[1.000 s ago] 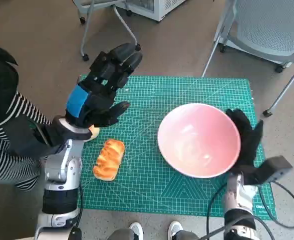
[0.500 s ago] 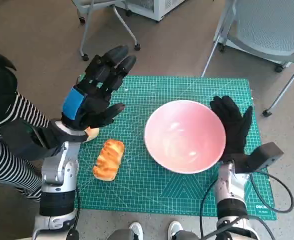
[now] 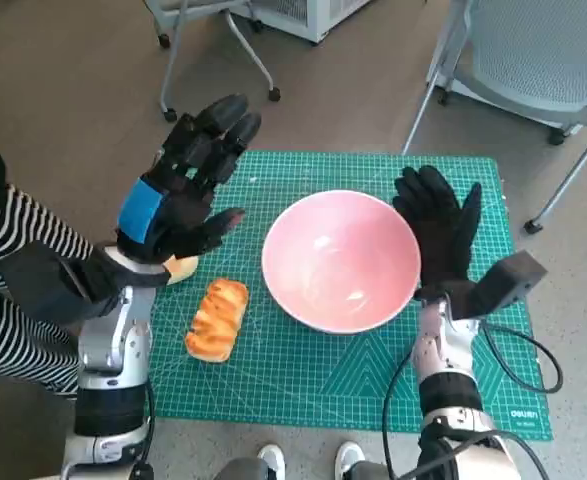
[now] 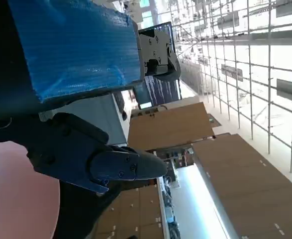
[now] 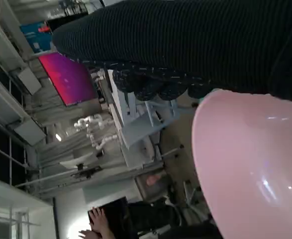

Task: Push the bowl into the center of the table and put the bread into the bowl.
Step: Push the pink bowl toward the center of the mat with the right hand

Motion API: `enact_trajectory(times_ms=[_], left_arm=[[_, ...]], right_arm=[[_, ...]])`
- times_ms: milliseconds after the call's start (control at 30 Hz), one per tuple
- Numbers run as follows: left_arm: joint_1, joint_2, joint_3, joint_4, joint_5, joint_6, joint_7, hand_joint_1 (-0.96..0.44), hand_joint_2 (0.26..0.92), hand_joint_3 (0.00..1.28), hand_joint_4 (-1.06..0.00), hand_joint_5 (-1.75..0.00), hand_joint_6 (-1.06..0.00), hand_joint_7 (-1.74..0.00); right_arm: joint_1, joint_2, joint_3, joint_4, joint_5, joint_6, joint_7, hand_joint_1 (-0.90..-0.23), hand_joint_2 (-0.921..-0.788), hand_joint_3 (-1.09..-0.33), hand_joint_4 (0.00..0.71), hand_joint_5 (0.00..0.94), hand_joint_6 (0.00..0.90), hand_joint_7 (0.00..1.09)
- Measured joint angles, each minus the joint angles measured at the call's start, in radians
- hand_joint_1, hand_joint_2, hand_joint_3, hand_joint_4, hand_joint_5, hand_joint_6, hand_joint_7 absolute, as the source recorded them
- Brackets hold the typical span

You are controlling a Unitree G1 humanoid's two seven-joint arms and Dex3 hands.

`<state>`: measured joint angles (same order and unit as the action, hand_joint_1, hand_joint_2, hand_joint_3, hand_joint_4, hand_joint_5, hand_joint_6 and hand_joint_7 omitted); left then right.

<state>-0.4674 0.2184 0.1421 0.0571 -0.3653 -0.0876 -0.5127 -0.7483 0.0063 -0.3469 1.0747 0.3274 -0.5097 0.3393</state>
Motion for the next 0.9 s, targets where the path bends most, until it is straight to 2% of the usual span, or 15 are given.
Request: enact_trajectory(times_ms=[200, 533, 633, 700, 900], left_arm=[[0.011, 0.006, 0.003, -0.002, 0.000, -0.003, 0.000, -0.61, 0.921, 0.27, -0.08, -0.10, 0.00, -0.53], [0.028, 0.011, 0.010, -0.012, 0.000, -0.006, 0.000, -0.60, 0.921, 0.27, -0.09, -0.09, 0.00, -0.52], [0.032, 0.011, 0.010, -0.019, 0.000, -0.006, 0.003, -0.60, 0.921, 0.27, -0.09, -0.08, 0.00, -0.52], [0.033, 0.011, 0.010, -0.025, 0.000, -0.006, 0.008, -0.61, 0.921, 0.27, -0.09, -0.08, 0.00, -0.52], [0.032, 0.008, 0.002, -0.032, 0.002, -0.006, 0.021, -0.62, 0.921, 0.27, -0.09, -0.07, 0.00, -0.52]], right_arm=[[-0.036, -0.001, 0.000, 0.039, -0.006, 0.002, -0.004, -0.563, -0.921, -0.923, 0.146, 0.000, 0.044, 0.48], [-0.035, -0.024, 0.008, 0.025, -0.020, 0.002, -0.007, -0.566, -0.921, -0.923, 0.146, 0.001, 0.048, 0.48], [-0.026, -0.039, 0.021, -0.022, -0.029, 0.001, -0.019, -0.577, -0.921, -0.906, 0.148, 0.001, 0.050, 0.48], [-0.016, -0.050, 0.034, -0.072, -0.047, 0.000, -0.031, -0.583, -0.921, -0.893, 0.149, 0.002, 0.052, 0.48], [0.036, -0.073, 0.084, -0.289, -0.086, 0.006, -0.051, -0.617, -0.921, -0.832, 0.154, 0.004, 0.062, 0.51]])
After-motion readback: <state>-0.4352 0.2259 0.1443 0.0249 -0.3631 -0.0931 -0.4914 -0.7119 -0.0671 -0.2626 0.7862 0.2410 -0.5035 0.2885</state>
